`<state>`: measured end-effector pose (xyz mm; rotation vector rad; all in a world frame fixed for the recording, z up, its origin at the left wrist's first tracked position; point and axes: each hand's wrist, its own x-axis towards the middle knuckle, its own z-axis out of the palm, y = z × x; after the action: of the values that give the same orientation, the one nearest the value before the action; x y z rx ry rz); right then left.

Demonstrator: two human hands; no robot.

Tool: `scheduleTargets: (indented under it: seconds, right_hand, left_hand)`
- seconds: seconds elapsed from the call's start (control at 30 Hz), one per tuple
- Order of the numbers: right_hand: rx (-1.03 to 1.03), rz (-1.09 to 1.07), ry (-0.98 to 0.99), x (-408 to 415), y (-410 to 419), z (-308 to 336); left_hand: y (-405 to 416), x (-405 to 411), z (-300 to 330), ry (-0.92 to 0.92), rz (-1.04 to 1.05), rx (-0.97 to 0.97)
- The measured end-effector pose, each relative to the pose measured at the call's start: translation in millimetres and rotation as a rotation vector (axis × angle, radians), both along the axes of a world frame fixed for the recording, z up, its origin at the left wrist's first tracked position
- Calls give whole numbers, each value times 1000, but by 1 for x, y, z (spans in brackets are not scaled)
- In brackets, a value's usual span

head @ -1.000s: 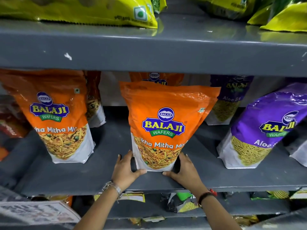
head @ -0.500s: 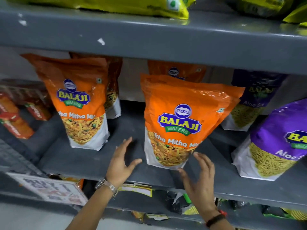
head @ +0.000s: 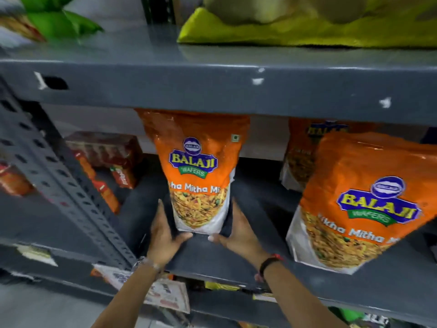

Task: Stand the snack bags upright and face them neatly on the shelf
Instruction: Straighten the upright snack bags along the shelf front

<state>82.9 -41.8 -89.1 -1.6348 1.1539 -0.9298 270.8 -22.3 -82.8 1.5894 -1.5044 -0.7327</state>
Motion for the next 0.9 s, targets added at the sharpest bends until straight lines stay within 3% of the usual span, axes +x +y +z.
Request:
scheduleTargets:
  seconds: [0.13,0.67,0.9]
  right_hand:
    - [84,17,33,7,-11,-3]
    - [-119,-105,355,15,25,-15]
    - [-116,-128,385,17,26,-17]
  left_hand:
    - [-16,2,-5,76,-155,55]
    - [10,15,-19,-22,-125,89]
    - [10,15,-18,2,-69,122]
